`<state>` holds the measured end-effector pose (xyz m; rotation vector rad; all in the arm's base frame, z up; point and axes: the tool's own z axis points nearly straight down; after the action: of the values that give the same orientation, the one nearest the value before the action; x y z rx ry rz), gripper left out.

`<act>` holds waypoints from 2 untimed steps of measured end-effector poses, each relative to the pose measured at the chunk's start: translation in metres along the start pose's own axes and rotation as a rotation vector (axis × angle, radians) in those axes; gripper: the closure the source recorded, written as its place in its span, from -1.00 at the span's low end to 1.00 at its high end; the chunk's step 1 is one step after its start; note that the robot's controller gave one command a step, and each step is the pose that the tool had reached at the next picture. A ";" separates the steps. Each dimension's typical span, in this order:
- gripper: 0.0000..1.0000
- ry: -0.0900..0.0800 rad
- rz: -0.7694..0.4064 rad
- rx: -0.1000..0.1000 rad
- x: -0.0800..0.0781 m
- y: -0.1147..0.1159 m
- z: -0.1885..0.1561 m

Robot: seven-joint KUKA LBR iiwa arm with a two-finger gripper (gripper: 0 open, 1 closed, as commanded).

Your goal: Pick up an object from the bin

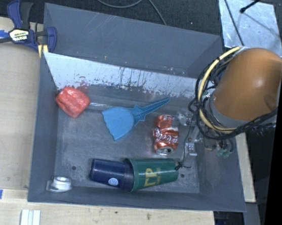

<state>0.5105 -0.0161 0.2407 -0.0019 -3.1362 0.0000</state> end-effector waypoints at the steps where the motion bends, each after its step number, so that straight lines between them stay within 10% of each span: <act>1: -1.00 -0.009 0.000 0.000 -0.001 0.000 -0.005; 2: -1.00 -0.011 -0.063 0.001 0.009 0.000 0.067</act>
Offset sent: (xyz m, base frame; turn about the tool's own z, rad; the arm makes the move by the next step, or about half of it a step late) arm -0.0273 -0.0004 -0.1707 -0.1472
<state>0.5011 -0.0163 0.1735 0.0967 -3.1455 0.0006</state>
